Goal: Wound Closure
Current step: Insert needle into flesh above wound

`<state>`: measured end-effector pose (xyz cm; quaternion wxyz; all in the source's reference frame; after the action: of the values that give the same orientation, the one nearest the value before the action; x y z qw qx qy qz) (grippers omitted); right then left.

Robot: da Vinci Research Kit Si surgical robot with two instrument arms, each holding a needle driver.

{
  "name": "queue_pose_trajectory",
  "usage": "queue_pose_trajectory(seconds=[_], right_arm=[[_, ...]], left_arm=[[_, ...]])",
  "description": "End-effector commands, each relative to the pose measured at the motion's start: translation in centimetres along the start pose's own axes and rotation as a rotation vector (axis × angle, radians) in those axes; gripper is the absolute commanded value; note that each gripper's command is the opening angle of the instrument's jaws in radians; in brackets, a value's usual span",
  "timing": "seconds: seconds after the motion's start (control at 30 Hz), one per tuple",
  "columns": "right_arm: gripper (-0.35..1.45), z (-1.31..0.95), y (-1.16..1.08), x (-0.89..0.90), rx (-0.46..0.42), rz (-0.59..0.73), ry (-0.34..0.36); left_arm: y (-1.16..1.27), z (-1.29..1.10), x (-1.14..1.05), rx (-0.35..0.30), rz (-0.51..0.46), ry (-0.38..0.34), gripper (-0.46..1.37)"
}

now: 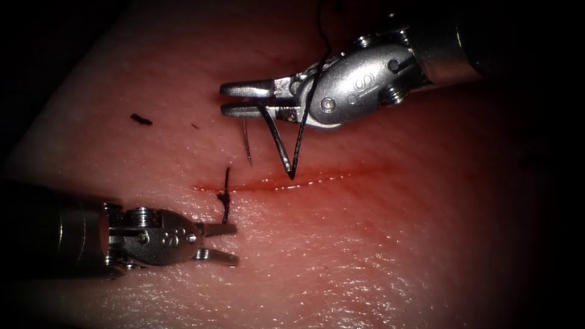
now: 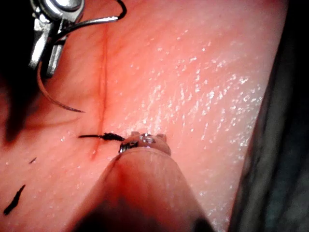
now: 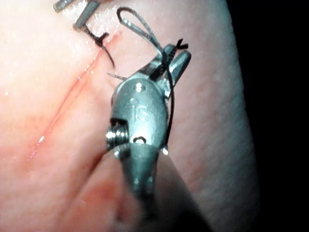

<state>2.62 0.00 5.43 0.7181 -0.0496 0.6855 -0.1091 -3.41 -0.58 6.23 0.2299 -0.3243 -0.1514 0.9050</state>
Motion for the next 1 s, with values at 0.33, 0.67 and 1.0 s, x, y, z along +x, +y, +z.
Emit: queue_pose_trajectory(seconds=[0.33, 0.67, 1.0], right_arm=[[-0.35, -0.02, 0.05, 0.06, -0.021, 0.016, -0.003], [-0.35, -0.23, 0.12, 0.08, -0.095, -0.013, -0.075], [-0.35, -0.52, 0.09, 0.04, -0.192, -0.021, -0.132]], left_arm=[[0.04, -0.04, 0.10, -0.003, -0.041, 0.009, 0.10], [0.01, -0.09, 0.39, 0.024, -0.057, 0.091, -0.14], [-0.05, 0.03, 0.52, 0.019, -0.055, 0.102, -0.19]])
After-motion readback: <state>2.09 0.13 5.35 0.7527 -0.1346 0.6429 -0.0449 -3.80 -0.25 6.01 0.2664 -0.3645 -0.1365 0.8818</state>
